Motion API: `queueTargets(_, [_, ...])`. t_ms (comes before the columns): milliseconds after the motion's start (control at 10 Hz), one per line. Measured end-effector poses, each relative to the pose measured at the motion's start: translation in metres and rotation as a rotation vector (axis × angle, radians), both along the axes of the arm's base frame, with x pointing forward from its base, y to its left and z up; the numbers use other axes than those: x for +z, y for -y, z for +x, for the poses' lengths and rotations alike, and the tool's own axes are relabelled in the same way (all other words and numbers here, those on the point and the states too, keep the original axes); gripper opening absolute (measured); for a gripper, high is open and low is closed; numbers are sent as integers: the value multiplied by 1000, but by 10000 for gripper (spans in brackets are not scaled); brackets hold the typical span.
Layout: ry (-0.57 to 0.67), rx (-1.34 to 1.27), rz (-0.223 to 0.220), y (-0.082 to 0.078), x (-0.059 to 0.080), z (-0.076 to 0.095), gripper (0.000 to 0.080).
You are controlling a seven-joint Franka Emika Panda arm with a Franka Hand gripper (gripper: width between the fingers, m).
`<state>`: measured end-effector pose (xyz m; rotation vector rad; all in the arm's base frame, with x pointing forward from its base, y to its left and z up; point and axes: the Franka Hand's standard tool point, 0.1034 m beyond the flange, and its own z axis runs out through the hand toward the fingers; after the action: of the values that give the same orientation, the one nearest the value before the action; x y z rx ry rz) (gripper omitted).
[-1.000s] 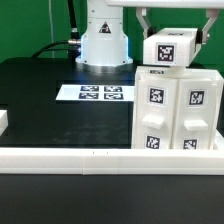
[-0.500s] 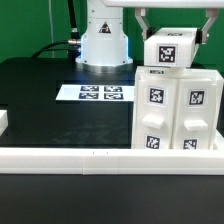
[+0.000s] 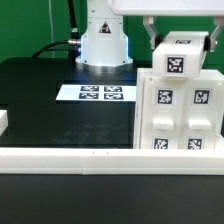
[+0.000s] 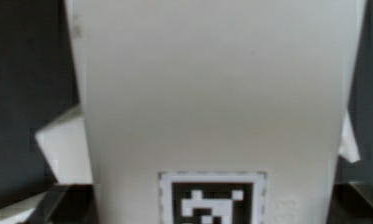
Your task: Assemble cabinet
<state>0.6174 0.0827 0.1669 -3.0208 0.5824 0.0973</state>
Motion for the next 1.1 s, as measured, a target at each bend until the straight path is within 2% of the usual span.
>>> queueTargets(600, [89, -33, -5, 0, -2, 4, 554])
queueTargets(1100, [91, -34, -5, 1, -1, 4, 554])
